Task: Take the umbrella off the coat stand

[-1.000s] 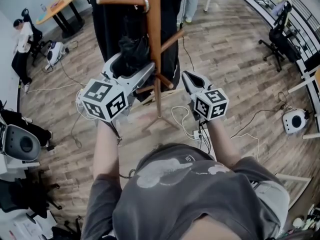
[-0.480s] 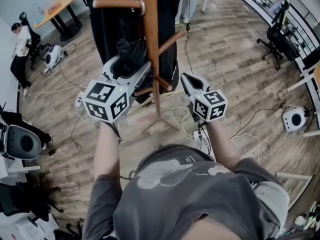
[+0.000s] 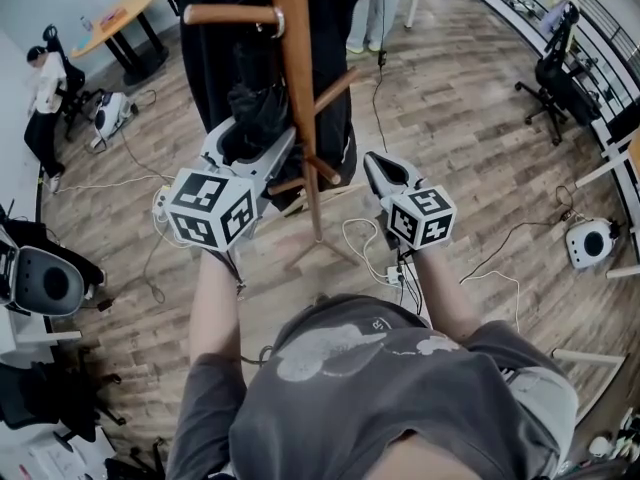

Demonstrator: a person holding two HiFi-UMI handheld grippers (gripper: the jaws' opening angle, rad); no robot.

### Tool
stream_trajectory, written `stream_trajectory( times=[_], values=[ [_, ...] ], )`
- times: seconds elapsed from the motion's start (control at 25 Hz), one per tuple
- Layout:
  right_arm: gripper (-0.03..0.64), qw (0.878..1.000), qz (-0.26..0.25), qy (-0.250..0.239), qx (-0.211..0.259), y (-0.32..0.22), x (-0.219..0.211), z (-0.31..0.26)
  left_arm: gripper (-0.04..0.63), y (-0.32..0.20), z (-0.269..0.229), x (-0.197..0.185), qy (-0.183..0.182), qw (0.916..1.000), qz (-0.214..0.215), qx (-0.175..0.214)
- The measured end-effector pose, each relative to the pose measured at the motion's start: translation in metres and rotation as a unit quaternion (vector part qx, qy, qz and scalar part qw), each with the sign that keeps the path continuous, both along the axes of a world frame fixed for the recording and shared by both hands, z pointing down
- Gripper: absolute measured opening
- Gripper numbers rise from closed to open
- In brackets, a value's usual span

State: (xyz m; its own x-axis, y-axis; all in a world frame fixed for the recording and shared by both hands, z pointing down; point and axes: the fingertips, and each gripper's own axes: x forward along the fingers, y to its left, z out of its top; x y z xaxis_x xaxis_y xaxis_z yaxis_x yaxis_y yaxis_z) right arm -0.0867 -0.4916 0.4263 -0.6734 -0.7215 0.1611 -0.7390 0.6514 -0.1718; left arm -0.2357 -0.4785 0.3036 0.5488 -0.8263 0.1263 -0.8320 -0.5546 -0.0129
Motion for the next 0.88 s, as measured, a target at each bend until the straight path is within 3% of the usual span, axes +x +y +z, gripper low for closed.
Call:
stream_trajectory(
  times=[0.88],
  values=[
    [-0.003,1.0,-0.016,0.005,0.005,0.011,0.018,-0.009,0.272,0.022,-0.039,-0.018,0.03,0.9984,-0.041,0.026]
  ],
)
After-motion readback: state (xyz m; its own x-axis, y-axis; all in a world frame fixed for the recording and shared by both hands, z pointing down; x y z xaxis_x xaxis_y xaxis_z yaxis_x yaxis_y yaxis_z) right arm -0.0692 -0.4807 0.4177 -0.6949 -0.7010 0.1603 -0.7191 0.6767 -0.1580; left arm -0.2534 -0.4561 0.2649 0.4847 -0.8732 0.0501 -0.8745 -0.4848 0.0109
